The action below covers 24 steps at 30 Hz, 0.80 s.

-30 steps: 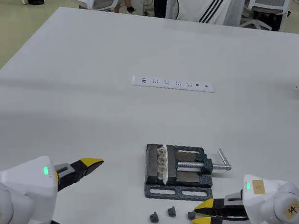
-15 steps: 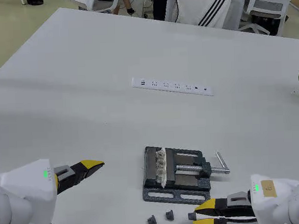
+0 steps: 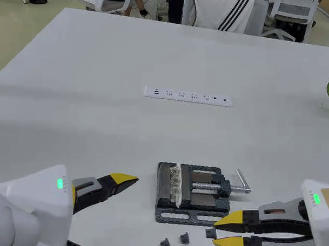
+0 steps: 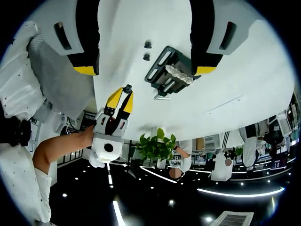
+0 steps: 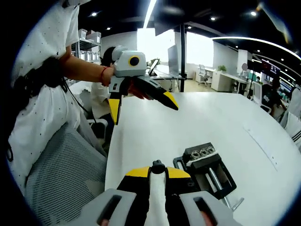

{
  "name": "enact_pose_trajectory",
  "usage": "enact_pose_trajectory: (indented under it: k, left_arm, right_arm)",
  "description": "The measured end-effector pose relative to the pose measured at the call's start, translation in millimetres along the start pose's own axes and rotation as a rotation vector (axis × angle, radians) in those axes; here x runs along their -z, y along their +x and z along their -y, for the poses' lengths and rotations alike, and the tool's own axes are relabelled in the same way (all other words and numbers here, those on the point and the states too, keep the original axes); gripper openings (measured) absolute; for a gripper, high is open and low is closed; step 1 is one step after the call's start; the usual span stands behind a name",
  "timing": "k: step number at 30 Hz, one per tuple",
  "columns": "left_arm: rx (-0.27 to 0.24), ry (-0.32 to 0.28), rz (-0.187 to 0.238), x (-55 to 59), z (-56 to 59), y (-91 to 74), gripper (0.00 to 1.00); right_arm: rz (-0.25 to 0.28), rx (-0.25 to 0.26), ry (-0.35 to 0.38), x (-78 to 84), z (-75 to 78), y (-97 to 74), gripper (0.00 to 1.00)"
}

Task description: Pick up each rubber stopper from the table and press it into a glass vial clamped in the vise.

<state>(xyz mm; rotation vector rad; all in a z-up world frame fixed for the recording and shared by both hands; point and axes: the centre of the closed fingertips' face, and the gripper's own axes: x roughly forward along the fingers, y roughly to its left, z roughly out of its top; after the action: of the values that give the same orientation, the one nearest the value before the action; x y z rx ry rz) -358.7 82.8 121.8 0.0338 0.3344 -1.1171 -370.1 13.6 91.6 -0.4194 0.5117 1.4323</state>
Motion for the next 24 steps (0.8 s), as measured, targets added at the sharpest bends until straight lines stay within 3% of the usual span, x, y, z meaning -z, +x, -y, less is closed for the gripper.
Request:
enact_pose_trajectory:
  k: [4,10,13,24]
  left_arm:
    - [0.051,-0.021,0.019,-17.2,9.9,1.8,0.57]
    - [0.134,0.027,0.075,-45.1,30.7,7.2,0.39]
    - [0.162,0.038,0.088,-53.4,37.3,9.0,0.29]
    - [0.193,0.073,0.112,-67.2,43.4,10.0,0.17]
  right_arm:
    - [0.047,-0.009,-0.001,-21.6,-3.8,-9.2,0.06]
    - [0.126,-0.018,-0.002,-54.0,-8.0,-18.9,0.06]
    - [0.143,-0.024,-0.007,-63.6,-10.6,-20.6,0.06]
    - [0.191,-0.046,-0.027,-89.5,-18.8,-24.2,0.06]
